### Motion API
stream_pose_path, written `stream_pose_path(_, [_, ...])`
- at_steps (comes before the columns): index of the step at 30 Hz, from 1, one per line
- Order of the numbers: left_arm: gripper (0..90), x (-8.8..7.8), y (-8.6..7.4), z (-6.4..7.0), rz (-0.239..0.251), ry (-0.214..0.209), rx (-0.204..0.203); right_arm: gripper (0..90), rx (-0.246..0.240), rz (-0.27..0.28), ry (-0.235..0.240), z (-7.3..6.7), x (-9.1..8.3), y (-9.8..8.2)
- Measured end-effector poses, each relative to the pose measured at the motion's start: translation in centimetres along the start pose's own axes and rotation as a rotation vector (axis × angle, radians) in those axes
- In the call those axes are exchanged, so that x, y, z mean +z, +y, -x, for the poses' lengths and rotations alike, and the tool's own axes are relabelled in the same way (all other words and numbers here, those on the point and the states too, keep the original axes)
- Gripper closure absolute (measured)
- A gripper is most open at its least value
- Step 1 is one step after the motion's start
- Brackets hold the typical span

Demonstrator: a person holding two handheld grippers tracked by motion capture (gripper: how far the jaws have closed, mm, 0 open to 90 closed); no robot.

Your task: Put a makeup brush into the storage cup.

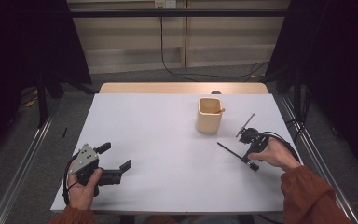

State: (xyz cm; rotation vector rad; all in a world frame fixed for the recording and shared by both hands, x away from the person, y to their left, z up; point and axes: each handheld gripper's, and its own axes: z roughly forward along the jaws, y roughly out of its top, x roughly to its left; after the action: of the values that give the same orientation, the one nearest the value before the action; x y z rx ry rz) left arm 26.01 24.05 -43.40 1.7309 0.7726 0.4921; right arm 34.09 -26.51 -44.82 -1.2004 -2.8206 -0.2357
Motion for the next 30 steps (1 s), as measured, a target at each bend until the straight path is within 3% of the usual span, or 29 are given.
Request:
stream_pose_path(12, [1.0,0.1,0.0,0.0,-0.001,0.002,-0.002,86.2,0.003,0.023,0.025,-0.2,-0.5,-0.2])
stream_pose_path(30, [1.0,0.1,0.0,0.1,-0.004,0.000,0.006,86.1,-0.022,0.172,0.055,-1.0,-1.7,-1.5])
